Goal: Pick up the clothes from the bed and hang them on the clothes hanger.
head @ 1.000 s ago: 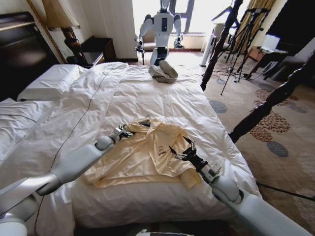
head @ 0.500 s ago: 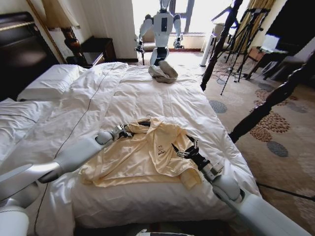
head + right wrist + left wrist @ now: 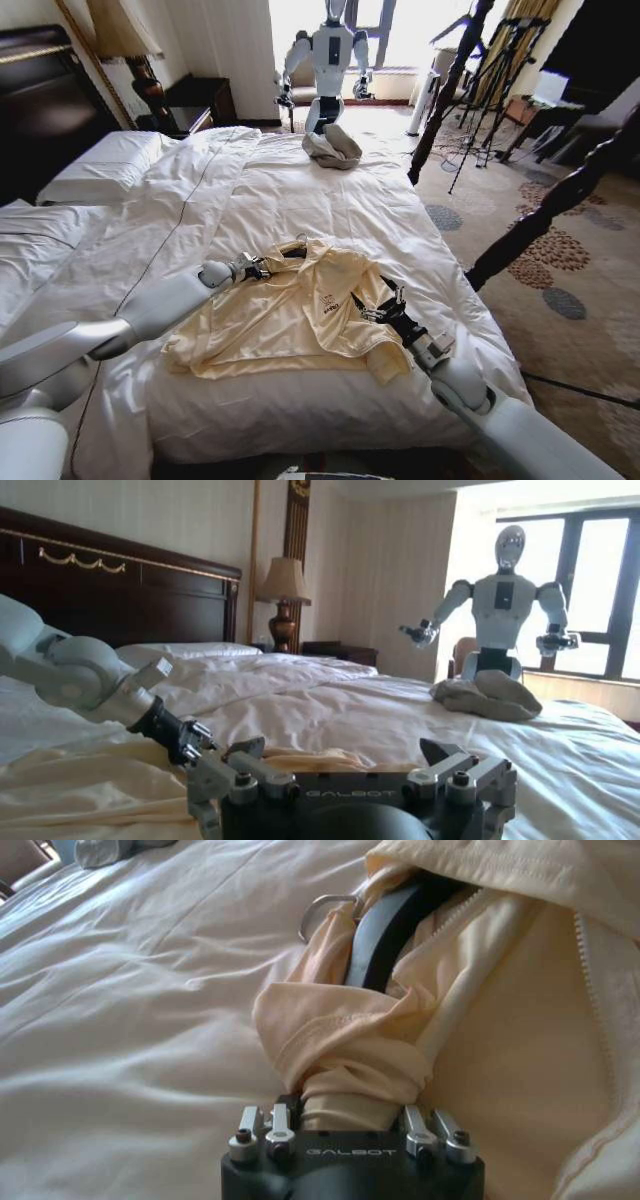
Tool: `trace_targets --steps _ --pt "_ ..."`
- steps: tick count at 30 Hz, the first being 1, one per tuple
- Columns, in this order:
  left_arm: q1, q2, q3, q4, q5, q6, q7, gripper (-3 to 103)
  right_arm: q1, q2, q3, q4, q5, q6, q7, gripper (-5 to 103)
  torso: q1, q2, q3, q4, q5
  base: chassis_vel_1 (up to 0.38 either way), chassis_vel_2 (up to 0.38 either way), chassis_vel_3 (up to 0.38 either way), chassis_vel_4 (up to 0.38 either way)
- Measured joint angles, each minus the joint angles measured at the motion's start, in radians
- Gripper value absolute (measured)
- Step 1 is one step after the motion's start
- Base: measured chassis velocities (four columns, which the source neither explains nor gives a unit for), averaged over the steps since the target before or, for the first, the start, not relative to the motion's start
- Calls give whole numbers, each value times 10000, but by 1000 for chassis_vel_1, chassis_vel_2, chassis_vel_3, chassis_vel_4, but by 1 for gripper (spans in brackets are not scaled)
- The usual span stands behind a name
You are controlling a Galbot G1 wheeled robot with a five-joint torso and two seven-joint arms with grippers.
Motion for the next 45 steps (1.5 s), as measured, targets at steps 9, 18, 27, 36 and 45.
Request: trace_targets --steps 9,18,27,36,45 --pt "148 449 -523 -594 -64 -4 -215 32 210 0 -108 -97 47 -3 40 100 2 -1 0 3 3 0 0 0 0" --pt "690 902 -785 -1168 194 -246 -417 32 298 36 -157 -123 113 -34 102 100 1 0 0 6 1 0 0 0 0" --pt "338 832 -129 -1053 -64 -452 324 47 97 13 27 -92 80 -21 160 100 1 0 -2 1 3 0 0 0 0" --pt "288 1465 -125 -1949 -1145 -253 975 80 232 -58 116 -96 154 -21 206 100 0 0 -2 4 1 0 0 0 0" --pt "21 1821 -249 -2309 -3052 646 436 100 235 43 46 -139 120 -33 227 100 0 1 -2 5 3 0 0 0 0"
